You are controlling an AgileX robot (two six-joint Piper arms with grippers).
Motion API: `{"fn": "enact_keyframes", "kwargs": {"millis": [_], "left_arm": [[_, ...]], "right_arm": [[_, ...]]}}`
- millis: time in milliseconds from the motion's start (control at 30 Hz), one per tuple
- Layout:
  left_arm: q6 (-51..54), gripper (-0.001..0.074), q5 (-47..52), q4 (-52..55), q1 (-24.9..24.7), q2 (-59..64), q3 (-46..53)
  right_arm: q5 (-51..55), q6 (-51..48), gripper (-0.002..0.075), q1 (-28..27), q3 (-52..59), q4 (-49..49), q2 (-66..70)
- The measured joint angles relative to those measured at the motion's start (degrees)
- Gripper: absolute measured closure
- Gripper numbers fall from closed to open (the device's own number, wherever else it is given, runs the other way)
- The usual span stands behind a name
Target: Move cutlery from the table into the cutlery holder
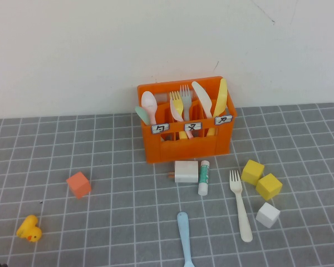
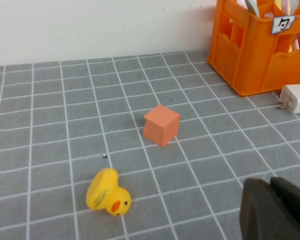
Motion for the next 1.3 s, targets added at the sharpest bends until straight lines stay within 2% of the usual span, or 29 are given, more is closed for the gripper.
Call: {"fn": "enact_keyframes", "kwargs": {"millis": [167,533,733,933,1067,1167,1300], "left_arm": [[0.0,0.0735,-5.26,0.0,0.0,0.0,0.37],[0.0,0.0735,-43.24,0.0,0.0,0.0,0.37],[0.0,0.0735,-55.85,0.0,0.0,0.0,0.37],[-4.06,0.0735,-60.05,-0.57,0.0,-0.18,0.05],[-4.61,0.0735,-45.83,-3.07,0.0,-0.18,-7.02],[-2.73,0.0735,-32.19,-3.78,0.0,-0.18,-14.78],[1.52,0.0735,-20.89,-3.91,0.0,2.44,-23.67]], "right_arm": [[-7.57,-0.14,0.0729,0.0,0.21,-0.04,0.0],[-49.4,0.48,0.0729,0.0,0.21,-0.31,0.0],[-60.04,1.22,0.0729,0.0,0.21,-0.19,0.0],[-60.26,1.11,0.0729,0.0,-0.37,-0.09,0.0],[-52.4,0.58,0.0729,0.0,-6.04,-0.73,0.0],[-38.12,1.25,0.0729,0.0,-14.99,-0.83,0.0],[-14.07,1.61,0.0729,0.0,-28.31,-0.86,1.32]]}}
